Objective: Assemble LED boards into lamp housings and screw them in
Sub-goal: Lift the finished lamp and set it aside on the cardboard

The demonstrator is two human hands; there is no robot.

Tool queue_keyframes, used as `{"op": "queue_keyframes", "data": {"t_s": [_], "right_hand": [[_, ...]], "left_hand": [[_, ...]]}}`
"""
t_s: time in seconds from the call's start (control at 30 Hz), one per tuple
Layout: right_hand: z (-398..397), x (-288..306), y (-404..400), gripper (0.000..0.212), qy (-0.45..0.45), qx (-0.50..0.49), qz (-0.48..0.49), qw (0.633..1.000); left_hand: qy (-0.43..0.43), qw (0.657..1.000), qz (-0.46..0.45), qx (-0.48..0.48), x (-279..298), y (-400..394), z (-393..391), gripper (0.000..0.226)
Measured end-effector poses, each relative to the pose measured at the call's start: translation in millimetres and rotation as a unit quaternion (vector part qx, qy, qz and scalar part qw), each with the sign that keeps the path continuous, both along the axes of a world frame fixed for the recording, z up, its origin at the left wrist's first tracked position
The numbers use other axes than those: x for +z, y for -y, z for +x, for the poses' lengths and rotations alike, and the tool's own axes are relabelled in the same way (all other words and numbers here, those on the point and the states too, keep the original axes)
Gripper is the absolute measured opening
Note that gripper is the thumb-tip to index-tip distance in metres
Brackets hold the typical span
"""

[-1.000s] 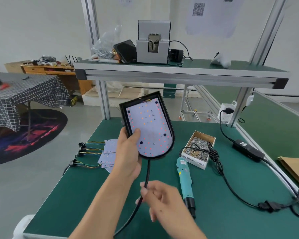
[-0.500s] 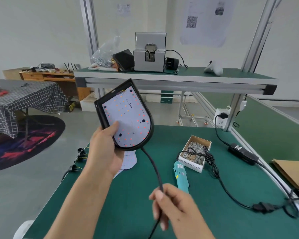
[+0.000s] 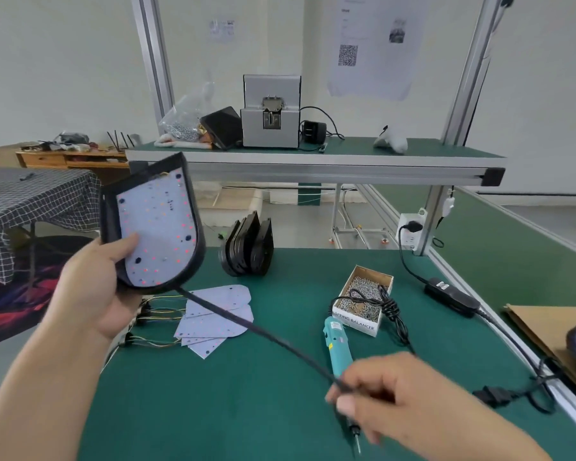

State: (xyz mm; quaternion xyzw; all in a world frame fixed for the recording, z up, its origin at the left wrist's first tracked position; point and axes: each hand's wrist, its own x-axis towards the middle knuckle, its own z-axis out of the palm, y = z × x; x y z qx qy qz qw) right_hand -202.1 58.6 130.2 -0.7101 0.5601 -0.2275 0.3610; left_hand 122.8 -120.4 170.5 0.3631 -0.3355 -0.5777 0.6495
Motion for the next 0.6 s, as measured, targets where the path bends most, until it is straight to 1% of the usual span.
{"op": "queue_keyframes", "data": {"t_s": [0.07, 0.13, 0.2, 0.27, 0.33, 0.43, 0.5, 0.53, 0.6], "right_hand": [[-14, 6, 10, 0.03, 0.01, -0.078, -0.116, 0.99], [-20, 15, 27, 0.019, 0.068, -0.157, -0.203, 0.964], [-16, 21, 50, 0.015, 0.123, -0.198, -0.242, 0.942], [-6, 23, 74, 0.018, 0.154, -0.222, -0.255, 0.928], [10, 23, 93, 0.025, 0.207, -0.23, -0.252, 0.917], [37, 19, 106, 0.026, 0.376, -0.218, -0.194, 0.88], [49, 14, 109, 0.024, 0.465, -0.2, -0.144, 0.85], [51, 12, 109, 0.024, 0.503, -0.2, -0.111, 0.834], [52, 9, 107, 0.031, 0.563, -0.216, -0.027, 0.797]], "left_hand": [[0.049, 0.997, 0.001, -0.055, -4, -9, 7, 0.026], [0.085, 0.989, 0.003, -0.122, -14, -23, 2, 0.027], [0.091, 0.979, -0.003, -0.181, -25, -37, -14, 0.03], [0.084, 0.973, 0.0, -0.216, -36, -50, -35, 0.031], [0.072, 0.968, -0.004, -0.242, -46, -60, -57, 0.032], [0.042, 0.962, -0.022, -0.27, -54, -68, -89, 0.031], [0.041, 0.962, -0.046, -0.267, -59, -67, -104, 0.036], [0.056, 0.962, -0.063, -0.259, -61, -65, -109, 0.039], [0.123, 0.96, -0.103, -0.231, -62, -62, -115, 0.041]]}}
